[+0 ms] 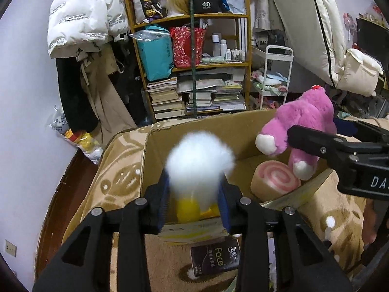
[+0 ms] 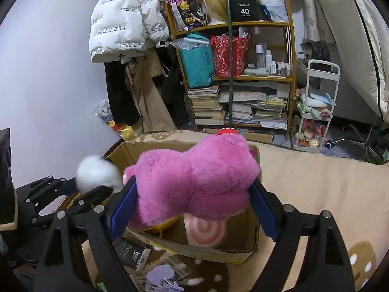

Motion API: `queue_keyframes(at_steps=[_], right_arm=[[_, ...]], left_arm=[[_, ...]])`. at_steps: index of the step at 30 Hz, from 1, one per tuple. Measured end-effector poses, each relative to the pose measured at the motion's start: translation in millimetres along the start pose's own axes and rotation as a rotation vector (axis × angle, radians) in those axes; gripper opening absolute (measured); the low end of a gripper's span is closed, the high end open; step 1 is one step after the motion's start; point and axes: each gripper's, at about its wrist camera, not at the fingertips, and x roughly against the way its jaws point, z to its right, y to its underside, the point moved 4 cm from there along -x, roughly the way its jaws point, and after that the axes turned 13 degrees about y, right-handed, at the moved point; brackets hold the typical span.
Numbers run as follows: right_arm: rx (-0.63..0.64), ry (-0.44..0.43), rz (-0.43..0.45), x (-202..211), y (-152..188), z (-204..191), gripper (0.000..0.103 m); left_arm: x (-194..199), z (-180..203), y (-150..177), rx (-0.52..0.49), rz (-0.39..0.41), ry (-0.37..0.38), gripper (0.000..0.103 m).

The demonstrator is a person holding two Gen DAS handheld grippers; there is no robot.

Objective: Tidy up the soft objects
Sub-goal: 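Open both grippers to drop the pompom and pink bear into the box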

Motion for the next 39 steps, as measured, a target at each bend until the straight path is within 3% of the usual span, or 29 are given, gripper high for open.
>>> queue_keyframes(at_steps=[3, 5, 10, 14, 19, 32, 35, 39], right_arm=[[-0.002, 0.002, -0.010, -2, 0, 0, 0.092], [-0.001, -0.002, -0.020, -4, 1, 0, 0.095], [0.006, -0.015, -0.038, -7, 3, -3, 0.099], [0.010, -0.009, -0.041, -4, 4, -4, 0.102], [0.020, 0.004, -0.035, 0, 4, -3, 0.103], [0.017, 0.024, -0.014, 41, 12, -6, 0.103], [0.006, 0.029, -0.014, 54, 16, -2, 0.103], [0.004, 0.040, -0.005, 71, 20, -1, 0.103]], left_arm=[[2, 0, -1, -0.011, 0.010, -0.022, 0.053], [5, 2, -1, -0.014, 0.022, -0.029, 0.057], [8, 2, 1, -0.016, -0.010, -0.060, 0.059], [18, 1, 0, 0.005, 0.002, -0.060, 0.069], [30, 1, 2, 0.005, -0.001, -0.084, 0.072], [69, 5, 7, 0.025, -0.012, -0.127, 0.085], [85, 4, 9, 0.055, 0.007, -0.120, 0.094], [101, 3, 16, 0.076, 0.011, -0.124, 0.095]])
